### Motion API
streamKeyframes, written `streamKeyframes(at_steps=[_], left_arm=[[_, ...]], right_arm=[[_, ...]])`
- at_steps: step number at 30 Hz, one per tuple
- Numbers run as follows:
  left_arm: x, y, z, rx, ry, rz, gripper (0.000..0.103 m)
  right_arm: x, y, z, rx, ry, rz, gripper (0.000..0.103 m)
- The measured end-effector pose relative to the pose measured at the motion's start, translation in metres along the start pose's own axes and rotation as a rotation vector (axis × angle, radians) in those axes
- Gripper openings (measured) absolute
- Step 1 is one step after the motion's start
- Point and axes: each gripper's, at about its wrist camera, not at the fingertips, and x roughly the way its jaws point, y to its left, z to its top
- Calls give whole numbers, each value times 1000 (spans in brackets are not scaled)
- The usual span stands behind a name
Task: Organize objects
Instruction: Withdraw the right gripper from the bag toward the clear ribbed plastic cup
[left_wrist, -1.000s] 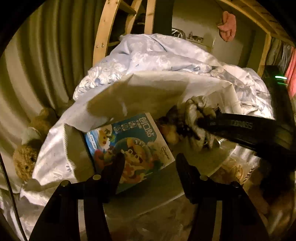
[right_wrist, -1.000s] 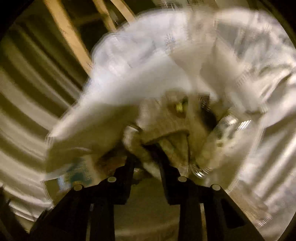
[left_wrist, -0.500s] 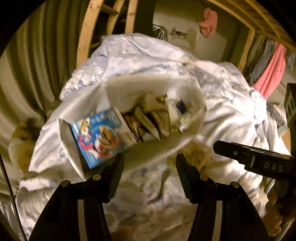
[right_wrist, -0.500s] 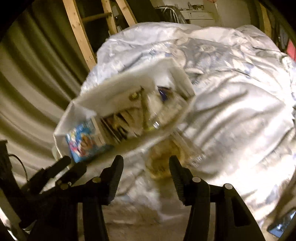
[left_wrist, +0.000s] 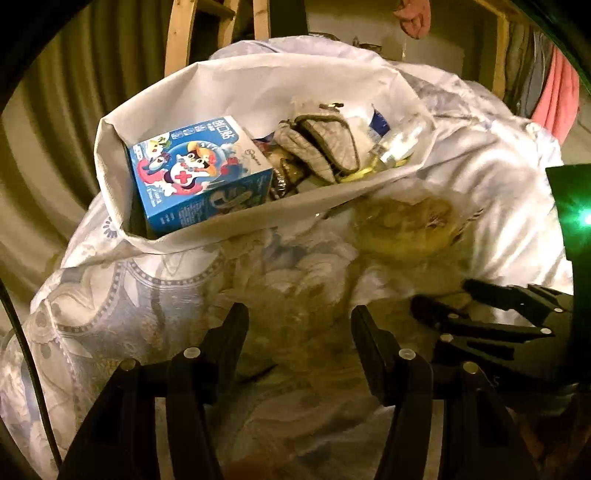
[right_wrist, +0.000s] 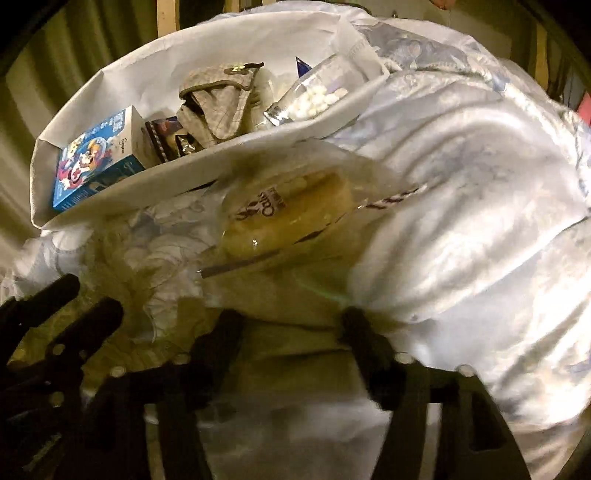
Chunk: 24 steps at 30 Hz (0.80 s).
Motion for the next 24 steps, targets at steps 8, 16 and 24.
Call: streamKeyframes(at_steps=[8, 16, 24], left_arm=[[12, 15, -4, -77, 22, 33, 71], [38, 42, -11, -225, 139, -73, 69], [42, 38, -12, -209, 146, -62, 69]], right_arm=[[10, 3, -2, -24, 21, -14, 81], [12, 0, -2, -28, 41, 5, 87], [11, -3, -2, -24, 50, -4, 87]])
